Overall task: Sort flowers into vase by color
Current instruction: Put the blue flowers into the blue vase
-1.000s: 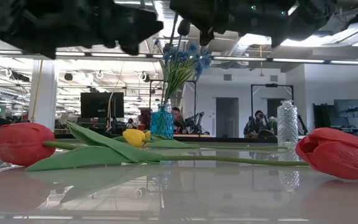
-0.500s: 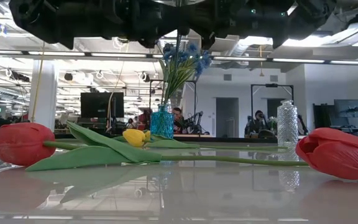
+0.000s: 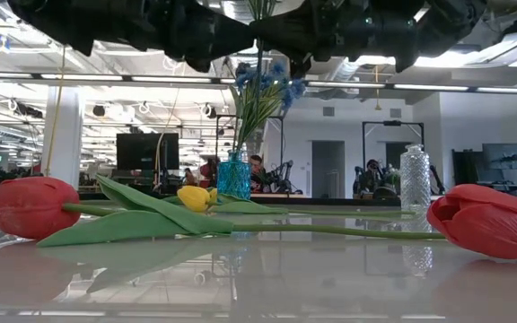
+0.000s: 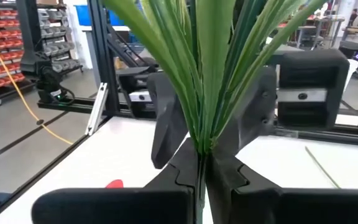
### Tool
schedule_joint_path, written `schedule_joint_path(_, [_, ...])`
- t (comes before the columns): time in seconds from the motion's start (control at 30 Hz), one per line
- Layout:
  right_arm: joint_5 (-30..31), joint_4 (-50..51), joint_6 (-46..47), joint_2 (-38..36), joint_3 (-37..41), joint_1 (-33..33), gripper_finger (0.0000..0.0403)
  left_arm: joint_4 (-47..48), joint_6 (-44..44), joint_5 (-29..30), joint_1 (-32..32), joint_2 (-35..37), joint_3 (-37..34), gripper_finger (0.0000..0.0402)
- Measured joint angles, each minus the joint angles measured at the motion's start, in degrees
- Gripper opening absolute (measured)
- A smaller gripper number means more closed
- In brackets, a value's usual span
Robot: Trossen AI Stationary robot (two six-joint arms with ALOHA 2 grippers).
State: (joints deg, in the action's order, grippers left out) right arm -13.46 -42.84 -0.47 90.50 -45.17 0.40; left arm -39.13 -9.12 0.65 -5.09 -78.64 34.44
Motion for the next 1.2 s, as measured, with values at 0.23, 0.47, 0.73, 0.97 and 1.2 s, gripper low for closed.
schedule_joint_path(0.23, [-0.15,-0.57,-0.02,0.0,0.0,0.69,0.004,1.04,1.61,1.61,0.11,-1.47,-0.01,0.0146])
schedule_joint_path(0.47, [-0.13,-3.04,-0.04,0.0,0.0,0.79,0.004,-6.62,2.58,1.22,0.11,-5.07,-0.03,0.0146])
schedule_joint_path(0.73, [0.14,-3.05,-0.02,0.0,0.0,0.79,0.004,-8.24,2.97,0.26,0.11,-5.04,0.19,0.0133])
schedule_joint_path(0.97, [1.12,-3.8,-0.02,0.0,0.0,0.68,0.004,-8.37,4.45,0.22,0.23,-5.04,0.36,0.0079])
schedule_joint_path(1.2, [1.78,-4.31,-0.02,0.0,0.0,0.7,0.004,-8.35,5.37,0.13,1.19,-5.04,0.36,0.0025])
